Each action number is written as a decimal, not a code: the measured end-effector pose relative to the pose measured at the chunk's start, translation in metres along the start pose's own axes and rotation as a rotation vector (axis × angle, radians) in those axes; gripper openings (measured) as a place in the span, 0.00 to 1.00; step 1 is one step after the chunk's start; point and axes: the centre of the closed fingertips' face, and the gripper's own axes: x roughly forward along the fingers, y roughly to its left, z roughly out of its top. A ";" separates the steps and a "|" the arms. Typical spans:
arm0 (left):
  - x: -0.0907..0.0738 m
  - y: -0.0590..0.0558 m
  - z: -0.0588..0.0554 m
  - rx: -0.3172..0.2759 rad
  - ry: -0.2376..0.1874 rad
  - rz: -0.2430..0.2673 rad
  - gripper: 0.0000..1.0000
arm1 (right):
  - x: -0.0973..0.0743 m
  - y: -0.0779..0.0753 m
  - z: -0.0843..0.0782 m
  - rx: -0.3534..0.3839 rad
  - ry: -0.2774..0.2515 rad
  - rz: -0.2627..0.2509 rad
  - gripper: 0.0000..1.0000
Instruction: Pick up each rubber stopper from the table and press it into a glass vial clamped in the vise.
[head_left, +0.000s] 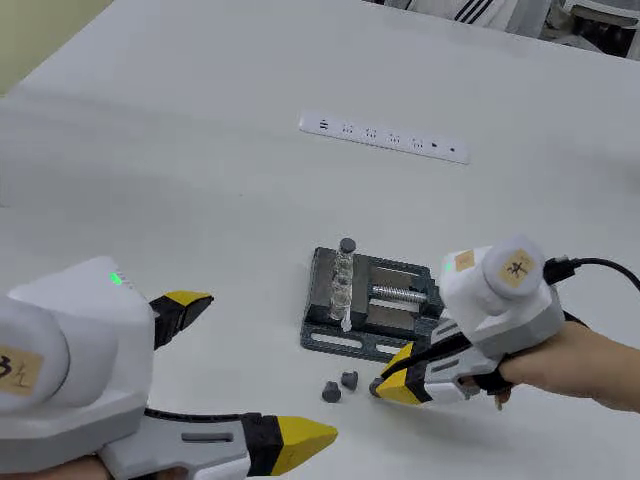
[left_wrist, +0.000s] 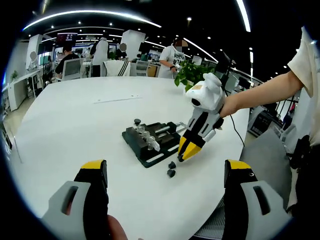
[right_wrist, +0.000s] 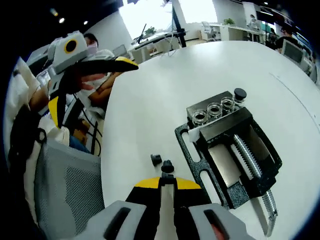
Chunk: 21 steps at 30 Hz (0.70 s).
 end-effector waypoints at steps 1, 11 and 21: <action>0.000 0.000 0.003 0.007 -0.005 0.002 0.97 | -0.005 0.002 0.011 0.061 -0.057 0.015 0.03; -0.004 0.001 0.046 0.137 -0.143 0.029 0.87 | -0.057 0.024 0.083 0.495 -0.466 0.227 0.03; -0.001 -0.015 0.078 0.173 -0.256 -0.047 0.66 | -0.092 0.063 0.119 0.778 -0.705 0.492 0.03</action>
